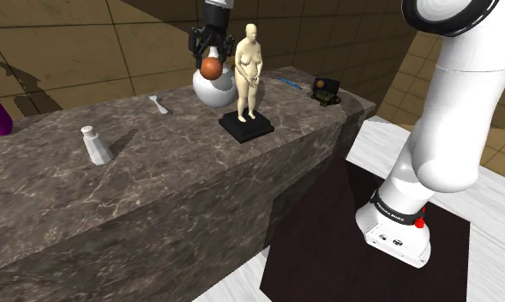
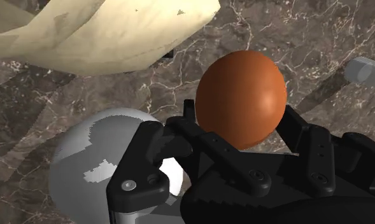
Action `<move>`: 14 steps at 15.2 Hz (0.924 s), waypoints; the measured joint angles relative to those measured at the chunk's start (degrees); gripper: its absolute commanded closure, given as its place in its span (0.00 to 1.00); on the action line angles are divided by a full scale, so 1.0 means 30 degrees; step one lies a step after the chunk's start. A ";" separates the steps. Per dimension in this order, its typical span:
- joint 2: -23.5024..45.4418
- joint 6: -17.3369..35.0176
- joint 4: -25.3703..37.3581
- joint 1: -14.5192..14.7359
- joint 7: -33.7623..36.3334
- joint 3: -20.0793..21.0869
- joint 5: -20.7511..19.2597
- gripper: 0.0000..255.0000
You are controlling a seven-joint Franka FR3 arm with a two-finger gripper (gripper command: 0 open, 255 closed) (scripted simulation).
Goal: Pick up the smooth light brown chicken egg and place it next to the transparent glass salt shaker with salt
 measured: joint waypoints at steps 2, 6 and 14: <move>0.0330 -0.0042 0.0548 0.0526 0.0857 0.0292 -0.0136 1.00; 0.1547 -0.0280 0.2334 0.1579 0.2531 0.0823 -0.0453 1.00; 0.4481 -0.0825 0.6397 0.3872 0.5726 0.1628 -0.1236 1.00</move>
